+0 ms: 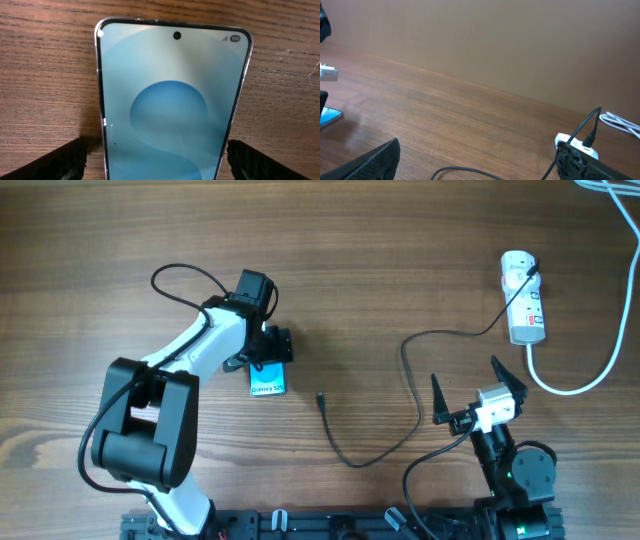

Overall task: Plug charger to phone and switch on socket
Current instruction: 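Close the left gripper on the phone's bottom edge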

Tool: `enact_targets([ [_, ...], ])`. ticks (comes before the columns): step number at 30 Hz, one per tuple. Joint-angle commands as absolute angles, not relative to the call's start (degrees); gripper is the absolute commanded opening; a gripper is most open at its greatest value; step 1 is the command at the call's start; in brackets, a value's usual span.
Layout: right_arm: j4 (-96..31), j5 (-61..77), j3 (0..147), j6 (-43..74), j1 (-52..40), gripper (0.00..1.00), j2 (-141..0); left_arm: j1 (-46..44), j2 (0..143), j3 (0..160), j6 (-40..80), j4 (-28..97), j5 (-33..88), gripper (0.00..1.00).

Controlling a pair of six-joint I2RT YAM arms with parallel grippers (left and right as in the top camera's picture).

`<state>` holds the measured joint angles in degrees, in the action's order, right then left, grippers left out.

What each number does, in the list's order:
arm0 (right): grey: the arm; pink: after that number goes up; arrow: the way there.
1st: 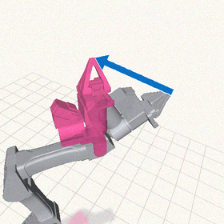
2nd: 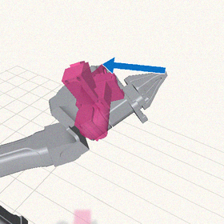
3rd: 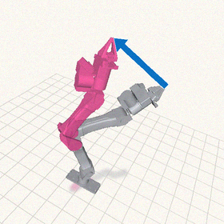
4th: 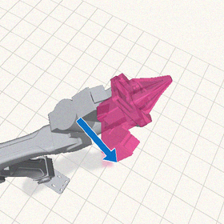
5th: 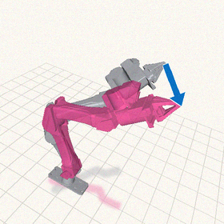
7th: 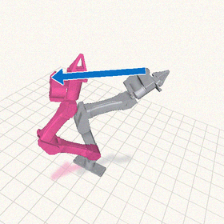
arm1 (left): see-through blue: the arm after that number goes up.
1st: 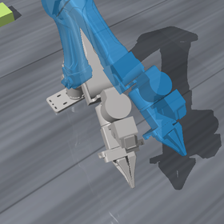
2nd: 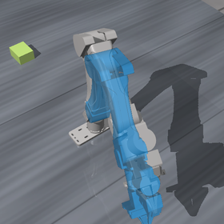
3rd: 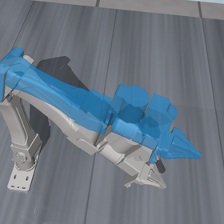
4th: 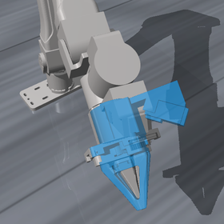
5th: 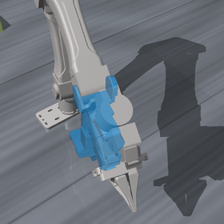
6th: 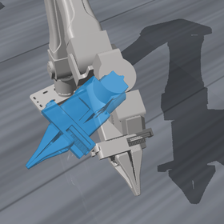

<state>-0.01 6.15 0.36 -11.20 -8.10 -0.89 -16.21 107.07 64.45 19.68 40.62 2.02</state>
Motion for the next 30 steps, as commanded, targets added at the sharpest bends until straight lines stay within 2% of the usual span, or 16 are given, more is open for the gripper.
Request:
enact_targets([
  [1,0.25,5.56,0.32,-10.50,-8.45,1.00,-0.60,-16.01,108.99,63.94,19.94,39.75,1.83,0.96],
  [20,0.25,5.56,0.32,-10.50,-8.45,1.00,-0.64,-21.45,109.32,63.94,19.99,39.40,-4.93,0.97],
  [22,0.25,5.58,0.32,-10.50,-8.45,1.00,-0.64,-21.52,109.32,63.94,19.99,39.40,-6.37,1.00],
  [26,0.23,5.56,0.32,-10.48,-8.45,1.00,-0.64,-21.47,109.32,63.94,20.25,39.46,-6.59,0.98],
  [30,0.25,5.58,0.32,-10.50,-8.45,1.00,-0.64,-21.37,109.32,63.94,21.96,39.83,-8.60,1.00],
])
